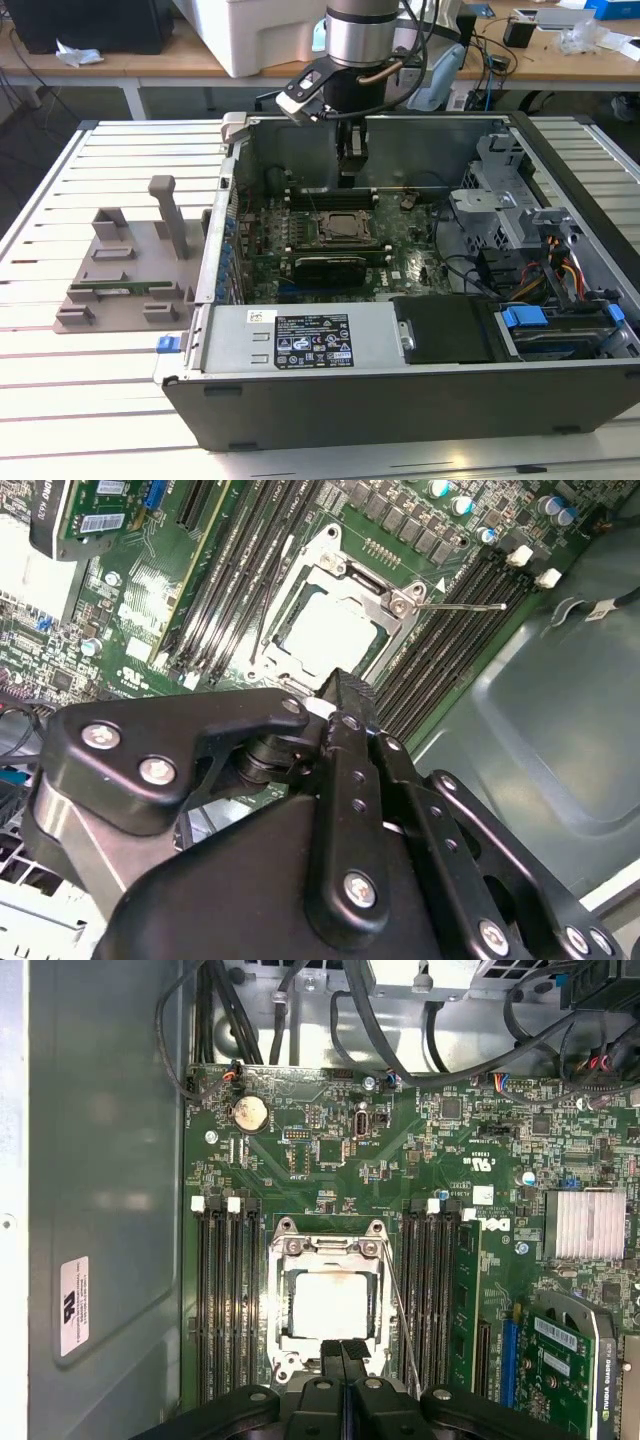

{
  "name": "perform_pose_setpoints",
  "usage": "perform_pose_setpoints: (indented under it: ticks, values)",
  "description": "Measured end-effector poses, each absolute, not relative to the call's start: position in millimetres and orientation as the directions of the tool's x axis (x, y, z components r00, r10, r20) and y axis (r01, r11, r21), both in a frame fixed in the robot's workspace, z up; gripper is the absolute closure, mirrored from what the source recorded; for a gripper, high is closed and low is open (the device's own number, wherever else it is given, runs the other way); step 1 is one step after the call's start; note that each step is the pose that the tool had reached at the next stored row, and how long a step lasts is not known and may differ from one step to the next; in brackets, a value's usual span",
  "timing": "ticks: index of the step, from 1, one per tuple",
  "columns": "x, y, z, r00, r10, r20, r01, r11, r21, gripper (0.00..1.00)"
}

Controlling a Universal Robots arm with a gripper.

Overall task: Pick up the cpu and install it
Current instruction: 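Install the first cpu locking lever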

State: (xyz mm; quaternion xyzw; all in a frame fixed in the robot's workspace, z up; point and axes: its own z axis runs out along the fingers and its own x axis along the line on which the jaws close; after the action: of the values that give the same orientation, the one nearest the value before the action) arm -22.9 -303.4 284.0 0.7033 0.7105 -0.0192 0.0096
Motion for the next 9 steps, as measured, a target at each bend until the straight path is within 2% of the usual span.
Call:
perform_pose_setpoints:
  ticks: [5,9]
  values:
    - [-22.9,-303.4,284.0,-0.015,0.999,-0.04,1.0,0.014,-0.014,0.89]
    - [-22.9,-303.4,284.0,-0.121,0.992,-0.04,0.993,0.121,-0.014,0.89]
